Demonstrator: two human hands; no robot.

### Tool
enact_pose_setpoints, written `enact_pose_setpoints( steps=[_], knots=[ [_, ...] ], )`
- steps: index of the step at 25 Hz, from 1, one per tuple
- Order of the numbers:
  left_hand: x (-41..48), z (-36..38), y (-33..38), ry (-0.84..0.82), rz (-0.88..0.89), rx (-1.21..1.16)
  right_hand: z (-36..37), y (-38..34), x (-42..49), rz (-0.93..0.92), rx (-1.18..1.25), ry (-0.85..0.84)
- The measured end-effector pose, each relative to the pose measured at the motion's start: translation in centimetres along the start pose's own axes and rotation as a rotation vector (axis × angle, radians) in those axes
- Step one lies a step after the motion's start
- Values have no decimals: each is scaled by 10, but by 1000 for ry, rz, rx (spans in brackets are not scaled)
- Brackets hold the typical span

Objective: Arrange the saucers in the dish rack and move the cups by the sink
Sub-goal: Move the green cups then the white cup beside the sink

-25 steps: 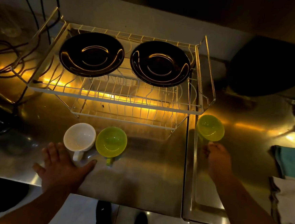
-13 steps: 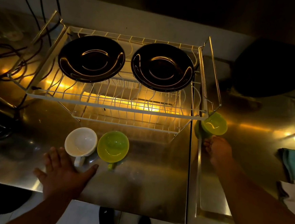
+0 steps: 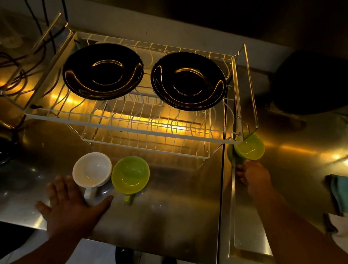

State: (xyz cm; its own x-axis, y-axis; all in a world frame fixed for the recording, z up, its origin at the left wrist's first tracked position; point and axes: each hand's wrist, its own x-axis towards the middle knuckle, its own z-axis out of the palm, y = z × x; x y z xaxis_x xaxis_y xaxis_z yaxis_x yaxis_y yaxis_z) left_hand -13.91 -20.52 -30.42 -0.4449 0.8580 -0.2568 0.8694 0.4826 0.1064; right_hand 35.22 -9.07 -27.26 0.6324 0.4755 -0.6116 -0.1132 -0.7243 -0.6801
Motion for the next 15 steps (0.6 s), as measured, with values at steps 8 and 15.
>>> enact_pose_setpoints(
  steps=[8,15],
  knots=[
    [4,7,-5,-2,1,26,1,-1,-13,-14,-40,-13],
    [2,4,-3,-2,-2,8,11,68,-119,-412,-267,11]
  ],
)
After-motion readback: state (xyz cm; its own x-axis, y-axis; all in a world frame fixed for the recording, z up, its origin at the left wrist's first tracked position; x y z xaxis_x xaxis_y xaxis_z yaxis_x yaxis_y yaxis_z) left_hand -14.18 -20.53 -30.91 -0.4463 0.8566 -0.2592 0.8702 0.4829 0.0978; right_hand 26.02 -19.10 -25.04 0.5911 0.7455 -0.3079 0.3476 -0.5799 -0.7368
